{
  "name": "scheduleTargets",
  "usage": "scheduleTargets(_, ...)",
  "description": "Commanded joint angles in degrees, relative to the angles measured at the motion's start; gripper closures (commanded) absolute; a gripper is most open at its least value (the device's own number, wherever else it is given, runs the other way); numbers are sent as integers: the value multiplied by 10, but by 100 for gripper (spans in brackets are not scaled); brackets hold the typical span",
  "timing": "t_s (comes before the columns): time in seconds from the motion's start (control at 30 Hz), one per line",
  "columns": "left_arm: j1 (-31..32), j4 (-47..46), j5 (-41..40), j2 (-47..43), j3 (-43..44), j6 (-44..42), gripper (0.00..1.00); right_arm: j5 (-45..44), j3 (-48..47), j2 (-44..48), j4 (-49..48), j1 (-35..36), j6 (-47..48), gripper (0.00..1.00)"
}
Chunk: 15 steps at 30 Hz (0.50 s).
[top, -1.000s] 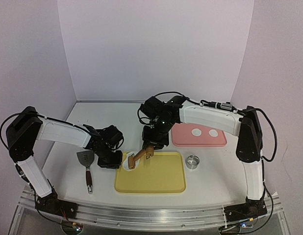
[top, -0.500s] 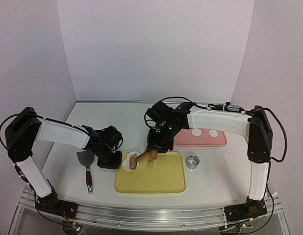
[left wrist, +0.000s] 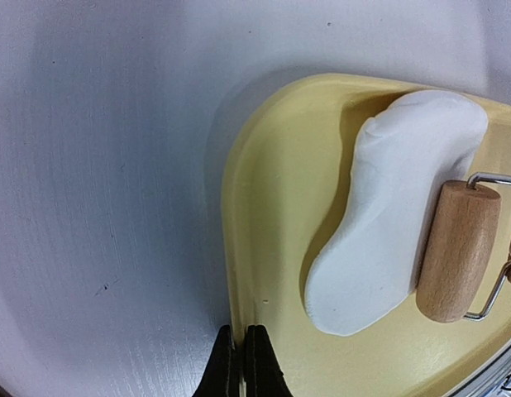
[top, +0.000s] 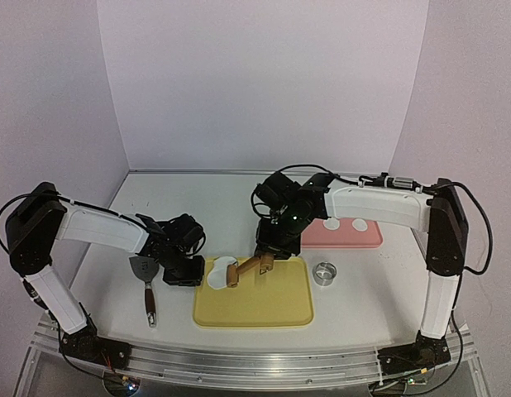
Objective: Roll out the dumpling wrappers from the dough
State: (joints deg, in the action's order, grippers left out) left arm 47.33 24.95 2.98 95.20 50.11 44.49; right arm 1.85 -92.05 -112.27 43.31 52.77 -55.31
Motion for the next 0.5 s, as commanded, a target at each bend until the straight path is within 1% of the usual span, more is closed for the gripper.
scheduleTargets(0.0,0,16,-6,-34,-6,0,100,-118,58,-26,159,-18,16,100)
scheduleTargets(0.1,1,11,-4,-38,-9,-3,100,-134,86,6,160,-32,14,100)
scheduleTargets(0.27,0,2,7,-41,-12,-11,100,-144,106,36,164,-41,13,100)
scheduleTargets(0.37,0,6,7,-42,-9,-18,100,-133,98,59,163,-41,28,100)
scheduleTargets(0.47,1,7,8,-43,-8,-22,100,-105,64,74,162,-40,58,100)
